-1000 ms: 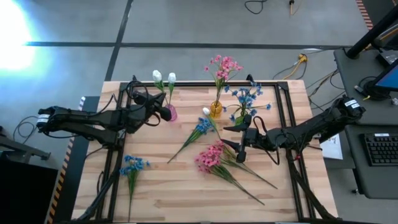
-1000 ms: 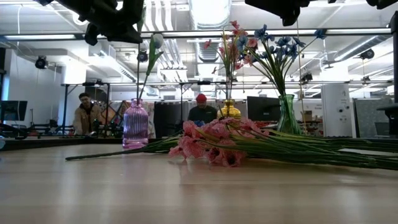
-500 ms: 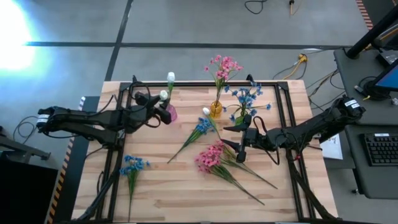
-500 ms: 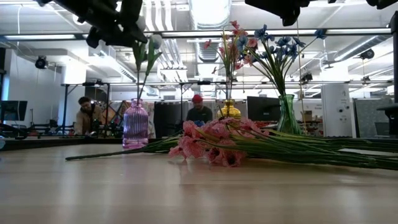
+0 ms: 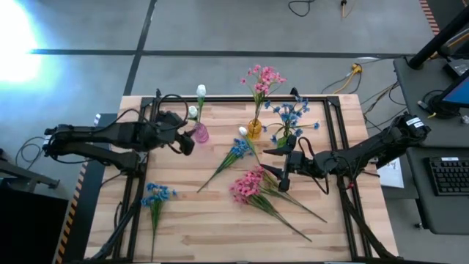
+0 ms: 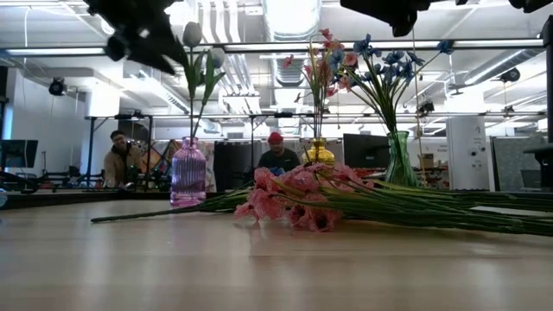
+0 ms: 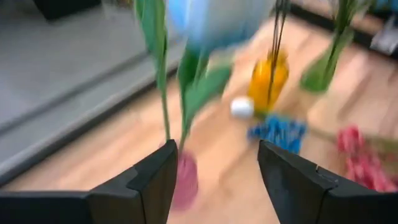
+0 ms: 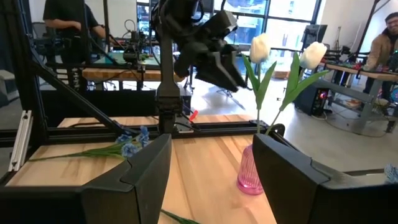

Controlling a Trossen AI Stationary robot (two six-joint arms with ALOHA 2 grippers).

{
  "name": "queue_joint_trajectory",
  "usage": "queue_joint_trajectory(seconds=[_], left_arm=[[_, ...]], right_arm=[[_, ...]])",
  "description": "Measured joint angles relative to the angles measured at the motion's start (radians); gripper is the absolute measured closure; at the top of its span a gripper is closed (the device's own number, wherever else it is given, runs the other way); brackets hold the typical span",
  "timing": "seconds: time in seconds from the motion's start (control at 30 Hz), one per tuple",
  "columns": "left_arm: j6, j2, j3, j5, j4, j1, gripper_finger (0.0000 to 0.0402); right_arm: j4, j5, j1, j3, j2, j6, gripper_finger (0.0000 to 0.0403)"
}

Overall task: Sort flowers into vase by color
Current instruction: Put the top pink flowers into the yellow vase

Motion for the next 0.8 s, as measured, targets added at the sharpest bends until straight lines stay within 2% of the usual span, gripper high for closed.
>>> queue_joint_trajectory(seconds=[0.1, 0.2, 0.47, 0.8], left_arm=[[-0.117, 0.000, 0.041, 0.047, -0.187, -0.003, 0.0193], [-0.229, 0.000, 0.045, 0.064, -0.301, -0.020, 0.0193], [-0.382, 0.011, -0.030, 0.062, -0.300, -0.142, 0.0193], [-0.475, 0.067, -0.065, 0.037, -0.282, -0.280, 0.0193]], right_arm=[[-0.007, 0.000, 0.000, 0.000, 0.000, 0.000, 0.0183], [-0.017, 0.001, 0.000, 0.000, 0.000, 0.000, 0.0183], [-0.110, 0.049, -0.002, 0.000, 0.000, 0.051, 0.0183], [-0.333, 0.050, -0.006, 0.000, 0.000, 0.236, 0.0183]])
